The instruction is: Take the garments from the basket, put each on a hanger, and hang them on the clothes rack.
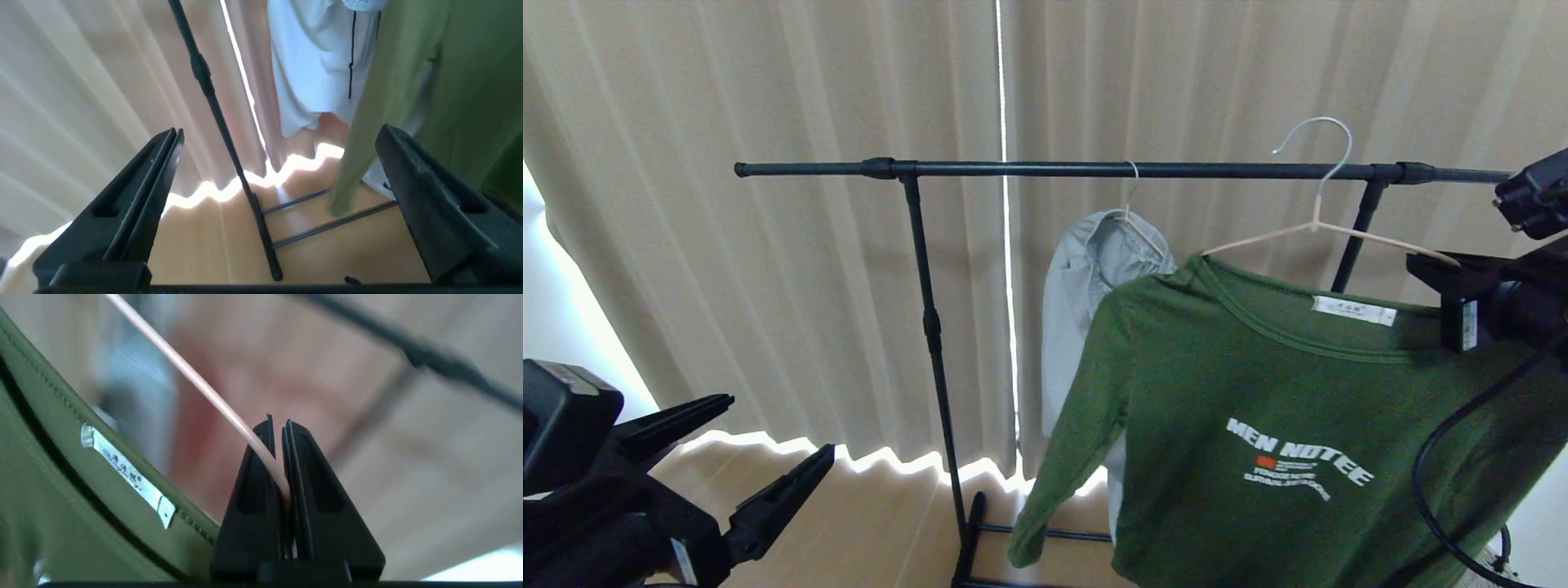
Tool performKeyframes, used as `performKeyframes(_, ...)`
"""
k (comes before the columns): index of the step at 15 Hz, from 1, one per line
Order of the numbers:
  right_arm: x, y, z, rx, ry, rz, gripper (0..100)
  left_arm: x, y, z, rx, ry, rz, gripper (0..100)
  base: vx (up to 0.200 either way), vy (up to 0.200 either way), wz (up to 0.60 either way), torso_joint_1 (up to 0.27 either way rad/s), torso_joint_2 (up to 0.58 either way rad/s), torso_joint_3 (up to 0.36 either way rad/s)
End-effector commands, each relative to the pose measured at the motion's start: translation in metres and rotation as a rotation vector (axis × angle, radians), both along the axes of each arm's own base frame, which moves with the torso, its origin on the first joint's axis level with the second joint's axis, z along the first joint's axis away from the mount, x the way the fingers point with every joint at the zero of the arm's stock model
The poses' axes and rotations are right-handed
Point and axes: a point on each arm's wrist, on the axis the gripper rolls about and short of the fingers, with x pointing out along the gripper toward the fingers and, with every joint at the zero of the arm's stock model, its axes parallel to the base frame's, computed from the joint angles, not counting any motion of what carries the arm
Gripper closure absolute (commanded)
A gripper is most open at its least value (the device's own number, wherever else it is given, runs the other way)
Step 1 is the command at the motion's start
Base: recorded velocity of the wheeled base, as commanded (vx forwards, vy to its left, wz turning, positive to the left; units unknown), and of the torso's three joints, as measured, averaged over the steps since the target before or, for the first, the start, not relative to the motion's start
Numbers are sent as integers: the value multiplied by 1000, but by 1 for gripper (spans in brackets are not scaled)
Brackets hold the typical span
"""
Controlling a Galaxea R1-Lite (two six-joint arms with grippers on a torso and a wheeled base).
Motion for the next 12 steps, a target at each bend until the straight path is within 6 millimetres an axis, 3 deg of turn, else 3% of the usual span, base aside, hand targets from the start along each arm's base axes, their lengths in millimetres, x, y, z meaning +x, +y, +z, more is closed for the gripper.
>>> performKeyframes(1, -22, -24, 5, -35, 16, -123, 100, -11, 6, -2, -23, -21, 3, 0, 0, 0, 0, 0, 0, 0)
performKeyframes(7, -65, -62, 1, -93, 110, -413, 100, -17, 9, 1, -34, -50, -1, 0, 0, 0, 0, 0, 0, 0)
performKeyframes(12, -69, -76, 1, -162, 136, -568, 100, -17, 9, 1, -36, -48, 0, 0, 0, 0, 0, 0, 0, 0)
